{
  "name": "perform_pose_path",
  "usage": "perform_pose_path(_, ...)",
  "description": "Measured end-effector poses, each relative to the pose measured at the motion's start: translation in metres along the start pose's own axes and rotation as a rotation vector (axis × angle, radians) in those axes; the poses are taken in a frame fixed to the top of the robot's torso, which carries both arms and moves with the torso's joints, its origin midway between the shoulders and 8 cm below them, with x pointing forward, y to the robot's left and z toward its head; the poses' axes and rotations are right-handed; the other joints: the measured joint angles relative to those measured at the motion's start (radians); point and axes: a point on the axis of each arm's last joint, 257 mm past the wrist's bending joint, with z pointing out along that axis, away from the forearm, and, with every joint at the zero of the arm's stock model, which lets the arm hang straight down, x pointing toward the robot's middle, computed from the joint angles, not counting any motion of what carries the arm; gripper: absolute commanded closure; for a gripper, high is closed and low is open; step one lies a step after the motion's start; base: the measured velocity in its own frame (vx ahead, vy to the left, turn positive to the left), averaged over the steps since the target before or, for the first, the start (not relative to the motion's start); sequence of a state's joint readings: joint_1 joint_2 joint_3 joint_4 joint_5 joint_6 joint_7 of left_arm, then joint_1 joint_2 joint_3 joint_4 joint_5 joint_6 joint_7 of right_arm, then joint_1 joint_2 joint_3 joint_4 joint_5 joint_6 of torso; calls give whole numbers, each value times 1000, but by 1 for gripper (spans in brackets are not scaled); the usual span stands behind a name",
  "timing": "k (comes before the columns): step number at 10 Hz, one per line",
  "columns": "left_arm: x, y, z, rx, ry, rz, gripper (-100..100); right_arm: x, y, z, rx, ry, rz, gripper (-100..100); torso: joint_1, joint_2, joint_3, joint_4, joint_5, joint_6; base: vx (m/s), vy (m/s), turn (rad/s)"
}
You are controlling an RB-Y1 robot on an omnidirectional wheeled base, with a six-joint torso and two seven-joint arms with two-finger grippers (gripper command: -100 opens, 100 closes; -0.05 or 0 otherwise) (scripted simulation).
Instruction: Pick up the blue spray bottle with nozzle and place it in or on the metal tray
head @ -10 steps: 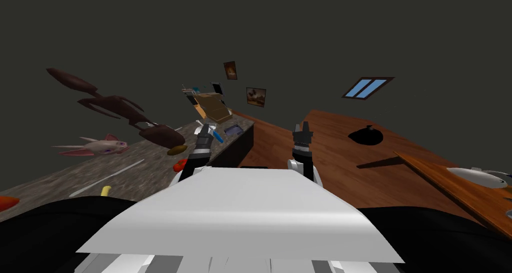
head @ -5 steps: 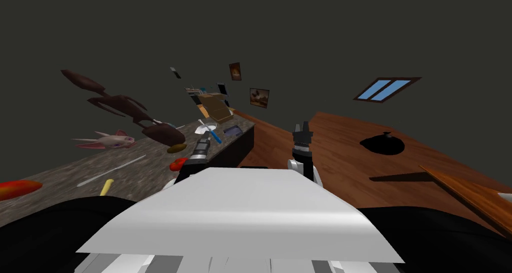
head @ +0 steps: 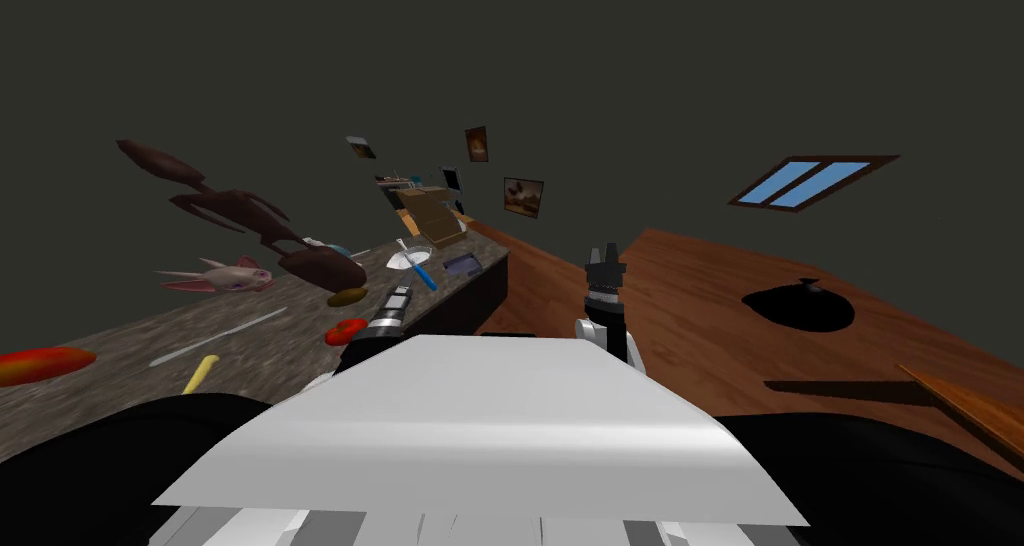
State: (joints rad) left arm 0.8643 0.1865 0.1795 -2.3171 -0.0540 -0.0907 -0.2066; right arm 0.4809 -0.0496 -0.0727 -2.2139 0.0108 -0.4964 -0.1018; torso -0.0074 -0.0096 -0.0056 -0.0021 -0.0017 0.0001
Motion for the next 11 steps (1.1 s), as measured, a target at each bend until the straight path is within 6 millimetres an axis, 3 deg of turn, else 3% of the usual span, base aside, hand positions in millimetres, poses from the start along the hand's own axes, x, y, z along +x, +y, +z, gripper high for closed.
perform_pose_path(6, -29, 88, -43, -278, 49, 242, -100, 0, 0, 0, 0, 0, 0, 0, 1, -5, -3, -1, 0, 0, 168, -118, 96)
perform_pose_path(11, -73, 140, -72, -459, 93, 458, -100, 0, 0, 0, 0, 0, 0, 0, 3, -4, -2, -1, 0, 1, 169, -95, 56)
